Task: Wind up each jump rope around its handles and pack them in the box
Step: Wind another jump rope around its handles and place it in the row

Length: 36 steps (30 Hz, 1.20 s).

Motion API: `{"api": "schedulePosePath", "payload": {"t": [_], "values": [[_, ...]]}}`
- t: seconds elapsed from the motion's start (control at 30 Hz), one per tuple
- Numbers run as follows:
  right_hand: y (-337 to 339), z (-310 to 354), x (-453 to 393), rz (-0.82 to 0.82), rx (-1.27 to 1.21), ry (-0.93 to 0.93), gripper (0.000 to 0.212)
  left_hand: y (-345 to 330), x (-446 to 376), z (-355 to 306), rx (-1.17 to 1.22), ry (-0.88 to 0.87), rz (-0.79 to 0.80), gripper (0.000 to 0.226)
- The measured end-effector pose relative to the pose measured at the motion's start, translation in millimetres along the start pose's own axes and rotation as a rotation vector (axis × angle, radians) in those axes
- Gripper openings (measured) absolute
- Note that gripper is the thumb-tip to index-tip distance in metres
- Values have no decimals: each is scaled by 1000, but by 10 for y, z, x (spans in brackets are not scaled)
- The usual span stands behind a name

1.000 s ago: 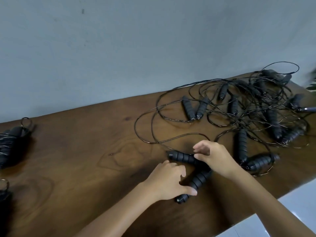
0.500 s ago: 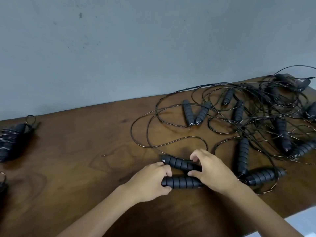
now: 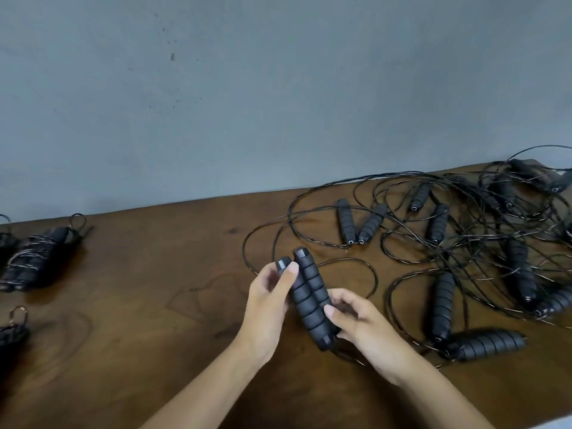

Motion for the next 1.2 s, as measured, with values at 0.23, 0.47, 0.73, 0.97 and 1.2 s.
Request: {"api": "schedulePosePath", "payload": {"t": [0.23, 0.47, 0.73, 0.97, 1.2], "values": [[-233, 328, -16, 26, -91, 45, 24, -166, 20, -327, 116, 50, -10, 54], [-218, 741, 19, 1, 53, 134, 25, -247, 26, -742, 127, 95, 219, 35], [-241, 1006, 44, 31, -7, 138, 30, -291, 40, -994, 103, 84, 391, 37], [-321, 1139, 28, 207, 39, 103, 26, -364, 54, -1060, -8, 104, 499, 40], [-404, 1185, -55, 195, 56, 154, 19, -321, 12, -1121, -163, 32, 439, 36]]}}
Point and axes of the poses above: each hand's wrist, its own x-axis away from the middle knuckle, its own y-axis out of the back of the hand, z = x × y, the point moved 5 cm from there along -x, towards the middle knuckle, and after that the axes turned 5 degrees about y, right-handed, at the moved point
